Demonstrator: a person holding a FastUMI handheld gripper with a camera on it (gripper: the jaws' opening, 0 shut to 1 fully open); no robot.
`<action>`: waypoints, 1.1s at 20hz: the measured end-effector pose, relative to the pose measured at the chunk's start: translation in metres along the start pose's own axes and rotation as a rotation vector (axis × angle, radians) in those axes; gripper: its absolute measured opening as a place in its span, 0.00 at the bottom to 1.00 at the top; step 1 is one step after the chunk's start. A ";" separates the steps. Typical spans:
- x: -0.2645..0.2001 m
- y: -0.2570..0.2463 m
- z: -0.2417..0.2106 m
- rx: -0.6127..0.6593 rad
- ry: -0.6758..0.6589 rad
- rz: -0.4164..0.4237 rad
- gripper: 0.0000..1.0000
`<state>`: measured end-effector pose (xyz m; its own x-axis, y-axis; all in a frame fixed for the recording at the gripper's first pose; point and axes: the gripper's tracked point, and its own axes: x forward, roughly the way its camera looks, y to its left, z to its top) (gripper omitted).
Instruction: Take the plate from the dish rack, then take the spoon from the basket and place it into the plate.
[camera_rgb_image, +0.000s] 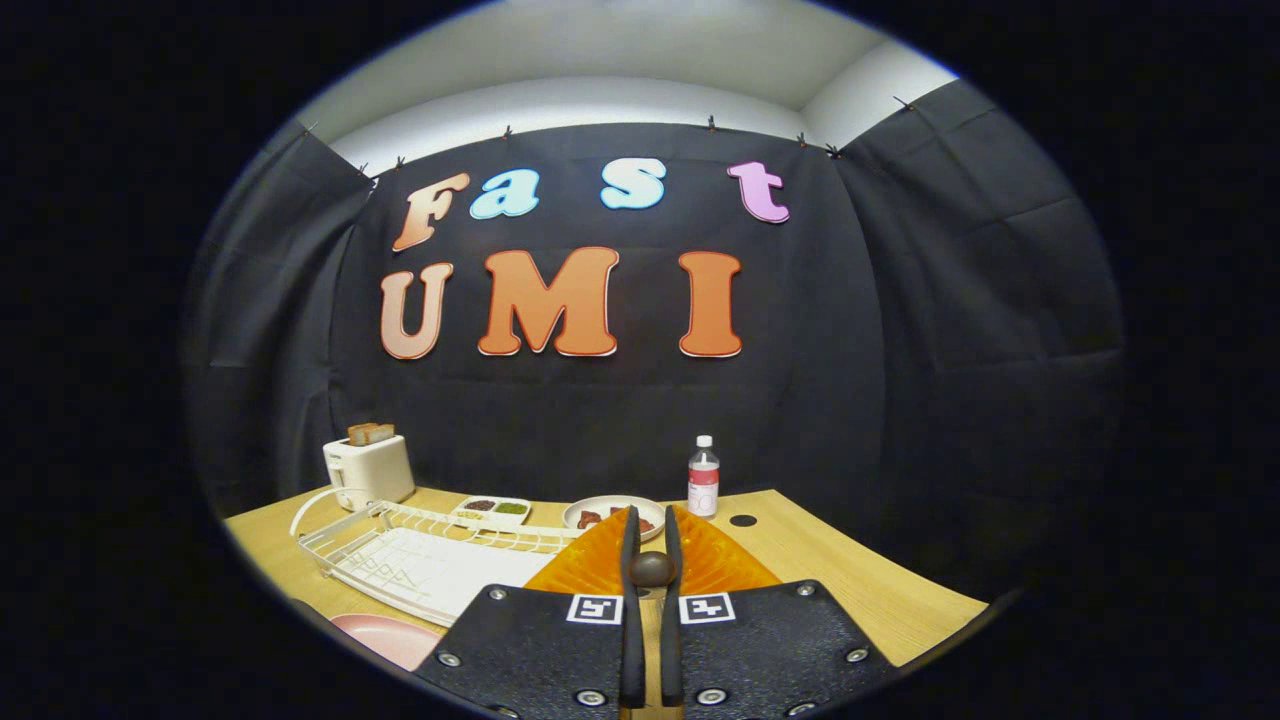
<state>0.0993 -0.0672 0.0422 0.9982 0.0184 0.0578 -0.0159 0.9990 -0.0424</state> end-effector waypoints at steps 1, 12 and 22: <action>-0.008 0.009 0.005 0.004 -0.004 0.018 0.06; -0.076 0.115 -0.005 0.046 0.020 0.179 0.06; -0.099 0.170 -0.081 0.119 0.113 0.216 0.06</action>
<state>0.0022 0.0973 -0.0519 0.9710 0.2333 -0.0519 -0.2291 0.9704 0.0761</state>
